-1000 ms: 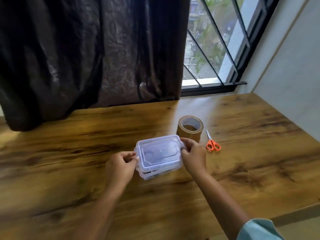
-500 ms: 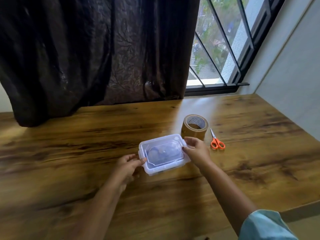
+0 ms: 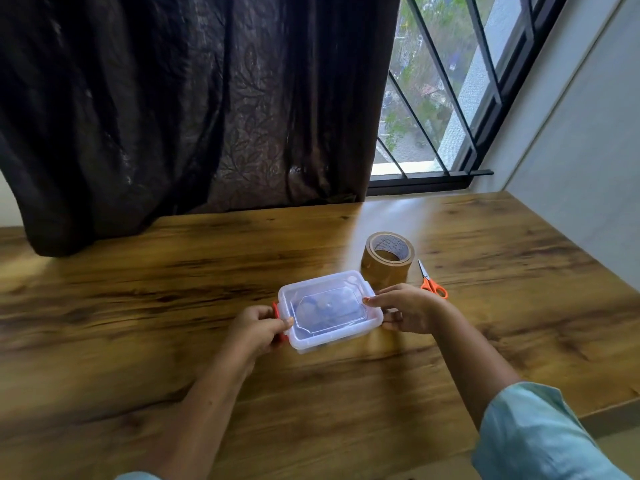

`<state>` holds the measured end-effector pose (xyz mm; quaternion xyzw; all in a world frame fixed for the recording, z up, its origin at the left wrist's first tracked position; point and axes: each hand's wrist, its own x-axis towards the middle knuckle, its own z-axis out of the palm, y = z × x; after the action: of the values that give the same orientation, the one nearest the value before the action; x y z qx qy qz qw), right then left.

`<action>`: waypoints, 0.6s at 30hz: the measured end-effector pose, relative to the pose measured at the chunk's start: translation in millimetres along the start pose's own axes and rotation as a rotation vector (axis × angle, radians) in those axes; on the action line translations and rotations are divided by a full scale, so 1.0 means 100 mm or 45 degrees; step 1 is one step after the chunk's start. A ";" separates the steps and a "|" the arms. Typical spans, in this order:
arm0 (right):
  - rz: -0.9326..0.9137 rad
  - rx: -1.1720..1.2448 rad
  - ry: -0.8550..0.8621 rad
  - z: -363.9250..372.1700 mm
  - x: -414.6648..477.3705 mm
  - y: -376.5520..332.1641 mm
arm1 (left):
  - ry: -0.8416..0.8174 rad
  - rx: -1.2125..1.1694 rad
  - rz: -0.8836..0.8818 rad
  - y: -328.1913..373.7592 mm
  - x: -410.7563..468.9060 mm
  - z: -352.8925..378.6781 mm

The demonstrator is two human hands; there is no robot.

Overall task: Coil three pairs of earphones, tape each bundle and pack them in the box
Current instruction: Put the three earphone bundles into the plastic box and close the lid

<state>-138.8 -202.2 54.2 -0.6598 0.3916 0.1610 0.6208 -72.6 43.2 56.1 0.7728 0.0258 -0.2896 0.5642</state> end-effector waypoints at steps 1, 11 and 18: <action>0.020 -0.006 -0.024 -0.01 0.00 0.00 | 0.035 0.033 0.043 -0.01 -0.01 0.02; -0.051 -0.079 0.017 -0.01 -0.03 -0.04 | 0.158 0.297 0.149 0.03 0.15 0.08; -0.213 -0.471 0.251 0.17 -0.08 -0.08 | 0.264 0.663 0.226 0.08 0.26 0.12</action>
<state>-133.9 -184.0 62.3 -0.8051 0.3580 0.1129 0.4593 -53.2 22.6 48.0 0.9163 -0.0596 -0.1554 0.3644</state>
